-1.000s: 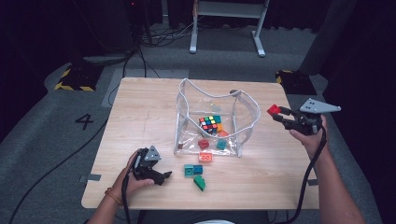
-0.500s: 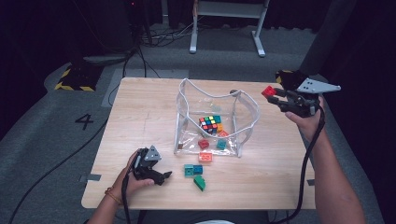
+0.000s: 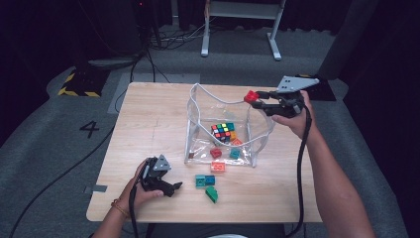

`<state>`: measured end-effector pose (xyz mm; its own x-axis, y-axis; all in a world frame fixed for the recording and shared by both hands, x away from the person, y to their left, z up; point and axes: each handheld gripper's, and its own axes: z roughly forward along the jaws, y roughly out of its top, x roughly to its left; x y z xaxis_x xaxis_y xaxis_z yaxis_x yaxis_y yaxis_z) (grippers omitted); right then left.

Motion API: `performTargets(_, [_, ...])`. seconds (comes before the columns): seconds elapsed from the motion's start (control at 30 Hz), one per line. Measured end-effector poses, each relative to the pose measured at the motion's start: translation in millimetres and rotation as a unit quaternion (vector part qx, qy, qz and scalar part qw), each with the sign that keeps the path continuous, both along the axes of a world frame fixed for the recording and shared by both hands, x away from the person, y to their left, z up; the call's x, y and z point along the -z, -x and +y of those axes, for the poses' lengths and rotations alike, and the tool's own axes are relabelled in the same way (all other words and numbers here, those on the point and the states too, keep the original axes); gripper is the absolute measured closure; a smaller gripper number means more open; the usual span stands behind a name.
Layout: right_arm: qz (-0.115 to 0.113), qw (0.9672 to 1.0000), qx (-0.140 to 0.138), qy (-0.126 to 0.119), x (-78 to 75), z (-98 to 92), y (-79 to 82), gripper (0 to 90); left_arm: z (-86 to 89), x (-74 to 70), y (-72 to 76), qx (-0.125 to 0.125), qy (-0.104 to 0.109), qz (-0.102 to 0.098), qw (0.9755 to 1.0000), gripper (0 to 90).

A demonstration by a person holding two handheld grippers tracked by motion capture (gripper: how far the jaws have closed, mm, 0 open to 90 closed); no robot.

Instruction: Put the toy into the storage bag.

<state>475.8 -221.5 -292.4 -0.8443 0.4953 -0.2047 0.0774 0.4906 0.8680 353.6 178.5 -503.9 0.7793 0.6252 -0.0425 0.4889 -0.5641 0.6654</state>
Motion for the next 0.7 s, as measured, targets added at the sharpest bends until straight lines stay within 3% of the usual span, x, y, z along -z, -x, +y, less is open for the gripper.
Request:
performTargets(0.07, [0.006,0.9992,-0.031,0.025,1.6,17.8,-1.2,59.5,0.0,0.0,0.0,0.0,0.0,0.0,1.0,5.3])
performTargets(0.13, [0.008,0.9986,-0.043,0.03,2.4,23.1,-1.7,59.5,0.0,0.0,0.0,0.0,0.0,0.0,1.0,5.4])
performTargets(0.37, [0.034,0.9934,-0.067,0.086,8.9,53.9,-7.5,59.5,0.0,0.1,0.0,-0.001,-0.001,-0.001,1.0,5.4])
performTargets(0.4, [0.042,0.9902,-0.072,0.113,10.7,62.1,-10.6,59.5,-0.1,0.1,0.0,0.0,0.0,0.0,1.0,5.4])
performTargets(0.47, [0.045,0.9889,-0.076,0.12,11.6,64.8,-11.3,59.5,-0.1,0.1,0.0,0.0,0.0,0.0,1.0,5.4])
performTargets(0.7, [0.072,0.9772,-0.092,0.178,25.5,84.9,-20.3,59.5,0.1,-0.1,-0.1,0.001,-0.002,-0.001,1.0,5.4])
